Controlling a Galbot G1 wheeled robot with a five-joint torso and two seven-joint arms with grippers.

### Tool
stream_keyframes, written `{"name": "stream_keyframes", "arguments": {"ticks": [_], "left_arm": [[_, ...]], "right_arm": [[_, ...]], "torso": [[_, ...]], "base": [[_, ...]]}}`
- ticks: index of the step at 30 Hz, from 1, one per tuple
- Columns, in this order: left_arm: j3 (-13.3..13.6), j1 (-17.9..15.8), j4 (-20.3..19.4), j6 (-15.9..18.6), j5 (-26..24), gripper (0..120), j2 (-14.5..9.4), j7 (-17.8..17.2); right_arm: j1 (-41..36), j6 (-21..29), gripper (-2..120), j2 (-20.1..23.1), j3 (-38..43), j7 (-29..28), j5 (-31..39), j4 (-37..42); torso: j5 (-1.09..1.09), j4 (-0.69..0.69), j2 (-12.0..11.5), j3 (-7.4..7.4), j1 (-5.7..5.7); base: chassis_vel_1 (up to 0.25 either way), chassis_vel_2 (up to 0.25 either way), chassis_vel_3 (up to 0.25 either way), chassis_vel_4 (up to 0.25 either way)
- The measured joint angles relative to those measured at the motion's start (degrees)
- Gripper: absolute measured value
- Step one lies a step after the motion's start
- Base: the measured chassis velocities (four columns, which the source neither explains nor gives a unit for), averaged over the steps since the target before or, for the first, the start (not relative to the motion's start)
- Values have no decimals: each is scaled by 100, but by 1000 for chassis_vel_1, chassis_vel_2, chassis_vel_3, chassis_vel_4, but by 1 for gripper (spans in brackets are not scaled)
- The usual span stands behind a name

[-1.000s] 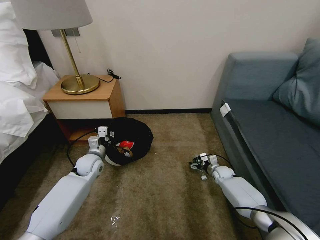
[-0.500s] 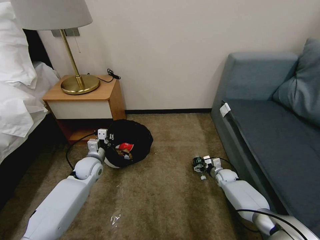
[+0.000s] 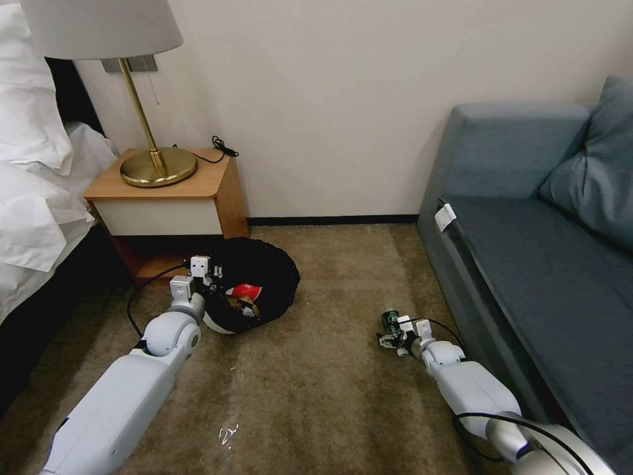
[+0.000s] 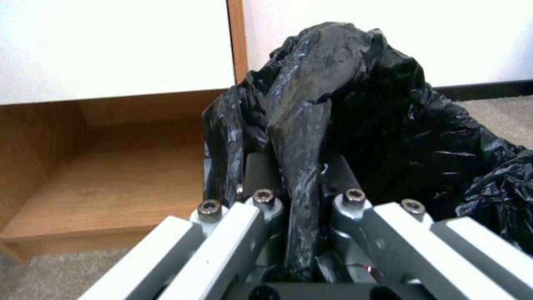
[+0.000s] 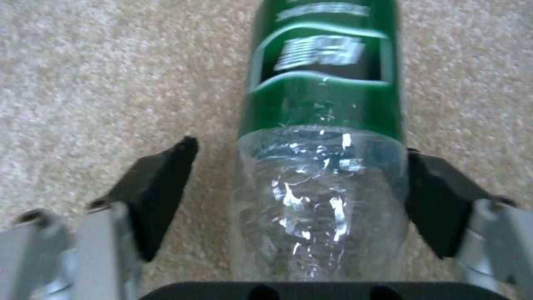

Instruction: Pick up the trash bin, then pick up the garbage on the floor and place it into the trash bin.

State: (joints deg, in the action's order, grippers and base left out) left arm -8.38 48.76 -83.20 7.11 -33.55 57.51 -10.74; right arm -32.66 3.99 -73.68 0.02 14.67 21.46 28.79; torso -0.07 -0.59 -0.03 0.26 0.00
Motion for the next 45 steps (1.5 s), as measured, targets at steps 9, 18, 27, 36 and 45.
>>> {"name": "stream_keyframes", "arguments": {"ticks": [9,18,27,36,45], "left_arm": [[11,-56,4,-7,-32,5,-43,23],[41,-69,4,-12,-36,5,-27,30],[83,-94,-12,-12,-37,5,-14,16],[155,-131,-38,-10,-36,5,8,-57],[182,-191,55,-33,11,5,136,-75]], "right_arm": [[6,-29,49,-16,84,79,-8,-82],[-37,-48,27,-10,119,93,-16,-76],[-48,-14,25,14,141,90,8,58],[52,-14,25,156,8,32,225,553],[260,-650,25,26,-150,23,333,900]], "torso": [[0,-1,0,0,0],[0,-1,0,-1,0],[2,-1,0,0,0],[0,-1,0,0,0],[0,-1,-1,0,0]], "base": [[0,0,0,0],[0,0,0,0],[0,0,0,0],[0,0,0,0],[0,0,0,0]]}}
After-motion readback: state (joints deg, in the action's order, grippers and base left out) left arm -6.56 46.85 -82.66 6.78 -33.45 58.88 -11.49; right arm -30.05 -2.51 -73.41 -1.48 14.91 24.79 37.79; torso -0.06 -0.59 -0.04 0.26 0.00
